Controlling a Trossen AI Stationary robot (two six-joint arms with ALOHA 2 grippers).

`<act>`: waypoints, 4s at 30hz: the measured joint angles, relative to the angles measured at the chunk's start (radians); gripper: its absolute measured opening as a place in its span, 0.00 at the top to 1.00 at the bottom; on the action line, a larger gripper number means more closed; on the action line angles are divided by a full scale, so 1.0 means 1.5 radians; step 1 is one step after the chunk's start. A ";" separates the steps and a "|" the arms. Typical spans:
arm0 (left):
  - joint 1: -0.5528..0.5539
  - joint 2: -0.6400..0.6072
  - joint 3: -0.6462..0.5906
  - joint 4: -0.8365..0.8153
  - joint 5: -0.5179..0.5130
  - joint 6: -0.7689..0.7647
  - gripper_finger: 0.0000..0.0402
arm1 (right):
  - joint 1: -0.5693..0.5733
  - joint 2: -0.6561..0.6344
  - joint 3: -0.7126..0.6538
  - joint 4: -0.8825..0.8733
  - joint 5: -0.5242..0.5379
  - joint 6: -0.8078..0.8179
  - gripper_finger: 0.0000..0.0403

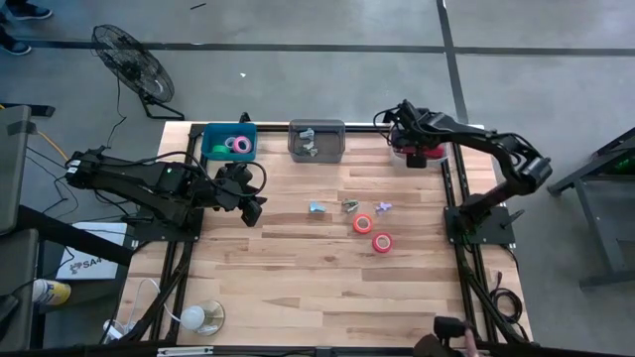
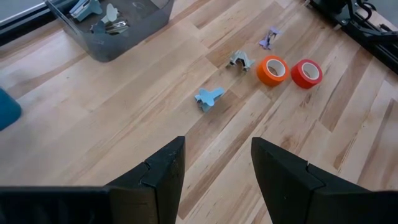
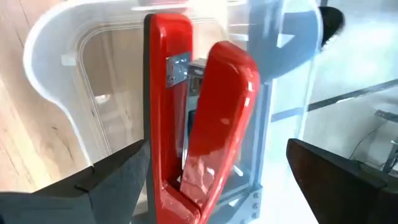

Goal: Pick and place Stapler, Stapler remover, tape
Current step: Put the purple staple remover into the black bin

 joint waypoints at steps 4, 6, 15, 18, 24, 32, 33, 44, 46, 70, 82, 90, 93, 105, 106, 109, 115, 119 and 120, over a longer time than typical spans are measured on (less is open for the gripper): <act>0.000 0.000 0.000 0.000 0.000 0.000 0.55 | 0.007 -0.030 0.000 -0.009 0.007 0.021 0.08; 0.000 0.000 0.000 0.000 0.000 0.000 0.55 | 0.013 -0.047 0.000 -0.015 0.006 0.032 0.08; 0.000 0.000 0.000 0.000 0.000 0.000 0.55 | 0.064 -0.135 0.001 -0.022 -0.002 0.117 0.08; 0.000 0.000 0.000 0.000 0.000 0.000 0.55 | 0.083 -0.160 0.002 -0.030 -0.007 0.153 0.08; 0.000 0.000 0.000 0.000 0.000 0.000 0.55 | 0.120 -0.197 0.002 -0.050 -0.031 0.222 0.08; 0.000 0.000 0.000 0.000 0.000 0.000 0.55 | 0.161 -0.221 0.002 -0.066 -0.161 0.373 0.08; 0.000 0.000 0.000 0.000 0.000 0.000 0.55 | 0.165 -0.221 0.002 -0.070 -0.178 0.387 0.08; 0.000 0.000 0.000 0.000 0.000 0.000 0.55 | 0.213 -0.219 -0.009 -0.133 -0.355 0.391 0.08; 0.000 0.000 0.000 0.000 0.000 0.000 0.55 | 0.223 -0.219 -0.025 -0.133 -0.370 0.391 0.08; 0.000 0.000 0.000 0.000 0.000 0.000 0.55 | 0.355 -0.218 -0.245 0.097 -0.309 0.283 0.17; 0.000 0.000 0.000 0.000 0.000 0.000 0.55 | 0.355 -0.218 -0.295 0.182 -0.317 0.297 0.19; 0.000 0.000 0.000 0.000 0.000 0.000 0.55 | 0.355 -0.177 -0.297 0.195 -0.314 0.297 0.19; 0.000 0.000 0.000 0.000 0.000 0.000 0.55 | 0.355 -0.153 -0.297 0.215 -0.312 0.298 0.19; 0.000 0.000 0.000 0.000 0.000 0.000 0.55 | 0.355 -0.100 -0.295 0.222 -0.324 0.303 0.25; 0.000 0.000 0.000 0.000 0.000 0.000 0.55 | 0.355 -0.100 -0.295 0.225 -0.325 0.303 0.27; 0.000 0.000 0.000 0.000 0.000 0.000 0.55 | 0.355 -0.099 -0.295 0.239 -0.321 0.303 0.33; 0.000 0.000 0.000 0.000 0.000 0.000 0.55 | 0.355 -0.099 -0.295 0.238 -0.301 0.302 0.45; 0.000 0.000 0.000 0.000 0.000 0.000 0.55 | 0.355 -0.099 -0.295 0.238 -0.297 0.298 0.53; 0.000 0.000 0.000 0.000 0.000 0.000 0.55 | 0.355 -0.099 -0.295 0.238 -0.296 0.298 0.55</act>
